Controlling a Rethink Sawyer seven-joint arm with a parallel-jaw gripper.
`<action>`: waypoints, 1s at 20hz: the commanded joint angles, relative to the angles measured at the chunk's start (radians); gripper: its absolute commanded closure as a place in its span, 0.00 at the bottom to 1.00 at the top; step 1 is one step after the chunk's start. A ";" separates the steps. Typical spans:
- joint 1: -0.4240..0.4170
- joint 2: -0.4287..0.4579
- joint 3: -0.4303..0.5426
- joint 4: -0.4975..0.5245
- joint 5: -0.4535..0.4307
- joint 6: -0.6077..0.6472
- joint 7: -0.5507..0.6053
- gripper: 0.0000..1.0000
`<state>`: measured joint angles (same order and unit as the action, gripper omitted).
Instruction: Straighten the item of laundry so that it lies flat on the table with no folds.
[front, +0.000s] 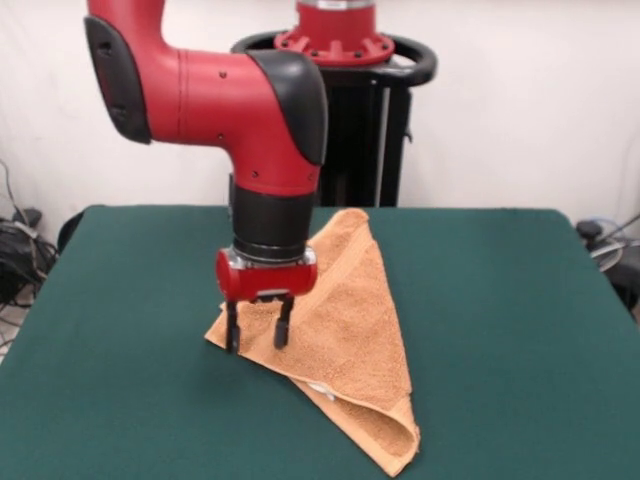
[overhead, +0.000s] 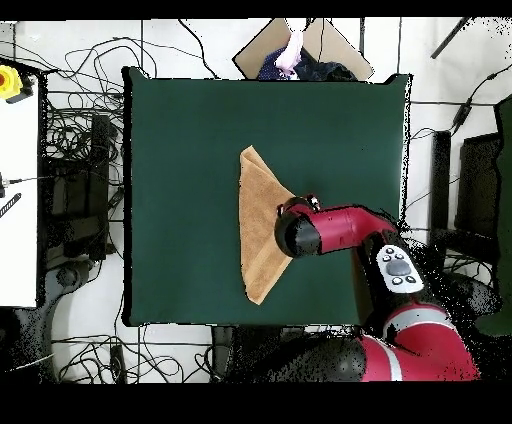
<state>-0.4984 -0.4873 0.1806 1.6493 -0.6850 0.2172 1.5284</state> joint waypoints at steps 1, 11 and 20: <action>0.066 0.039 0.021 -0.032 0.030 0.103 0.080 0.00; 0.105 -0.004 -0.085 0.010 -0.022 0.024 0.111 0.00; 0.080 -0.073 -0.090 0.053 -0.013 0.041 0.074 0.00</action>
<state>-0.4124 -0.5223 0.1067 1.6560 -0.6850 0.2172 1.5284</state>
